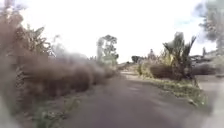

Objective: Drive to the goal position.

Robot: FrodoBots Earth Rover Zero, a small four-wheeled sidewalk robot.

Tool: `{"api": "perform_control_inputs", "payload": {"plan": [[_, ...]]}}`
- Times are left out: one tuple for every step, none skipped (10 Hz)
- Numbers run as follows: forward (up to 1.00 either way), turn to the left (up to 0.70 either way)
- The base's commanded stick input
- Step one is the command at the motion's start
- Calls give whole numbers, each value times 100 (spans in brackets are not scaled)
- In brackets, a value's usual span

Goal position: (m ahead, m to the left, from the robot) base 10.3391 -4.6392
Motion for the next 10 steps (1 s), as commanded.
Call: {"api": "perform_control_inputs", "payload": {"plan": [[50,-49],[50,-49],[50,-21],[50,1],[50,1],[50,1],[50,1],[50,1],[50,1],[50,1]]}}
